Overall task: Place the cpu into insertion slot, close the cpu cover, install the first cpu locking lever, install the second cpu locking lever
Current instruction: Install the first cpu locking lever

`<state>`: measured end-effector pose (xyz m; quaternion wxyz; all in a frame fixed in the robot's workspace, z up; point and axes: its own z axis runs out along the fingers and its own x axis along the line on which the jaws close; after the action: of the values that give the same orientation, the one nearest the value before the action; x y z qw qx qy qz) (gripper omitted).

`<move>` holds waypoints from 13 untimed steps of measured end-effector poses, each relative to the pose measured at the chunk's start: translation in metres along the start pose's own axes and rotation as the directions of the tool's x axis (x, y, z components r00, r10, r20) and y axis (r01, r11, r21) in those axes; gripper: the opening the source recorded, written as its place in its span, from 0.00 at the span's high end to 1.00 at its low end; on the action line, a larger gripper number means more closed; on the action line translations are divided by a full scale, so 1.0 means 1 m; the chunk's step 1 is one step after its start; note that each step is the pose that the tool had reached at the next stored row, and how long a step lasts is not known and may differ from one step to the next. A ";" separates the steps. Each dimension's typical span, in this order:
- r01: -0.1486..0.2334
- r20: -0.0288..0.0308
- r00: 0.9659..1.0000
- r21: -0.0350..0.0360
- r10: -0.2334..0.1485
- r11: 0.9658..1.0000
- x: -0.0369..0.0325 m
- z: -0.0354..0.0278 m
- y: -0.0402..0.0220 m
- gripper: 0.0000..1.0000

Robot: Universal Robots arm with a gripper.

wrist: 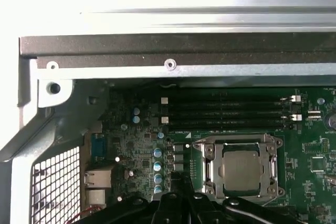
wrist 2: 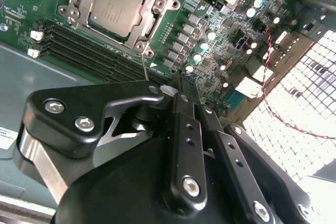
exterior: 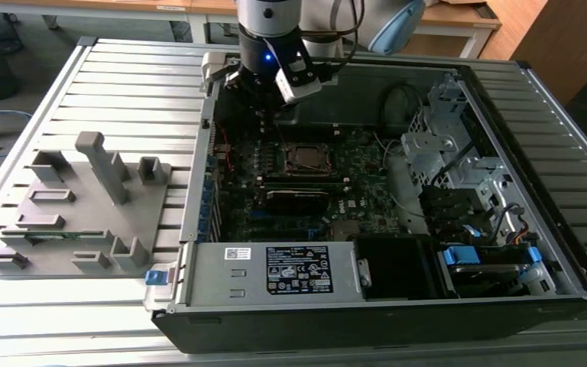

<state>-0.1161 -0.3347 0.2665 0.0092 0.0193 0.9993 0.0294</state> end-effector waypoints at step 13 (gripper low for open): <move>-0.005 -0.003 1.000 -0.071 0.004 0.997 0.0017 0.0025 -0.0002 0.90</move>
<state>-0.1178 -0.3347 0.2640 0.0086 0.0212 0.9976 0.0648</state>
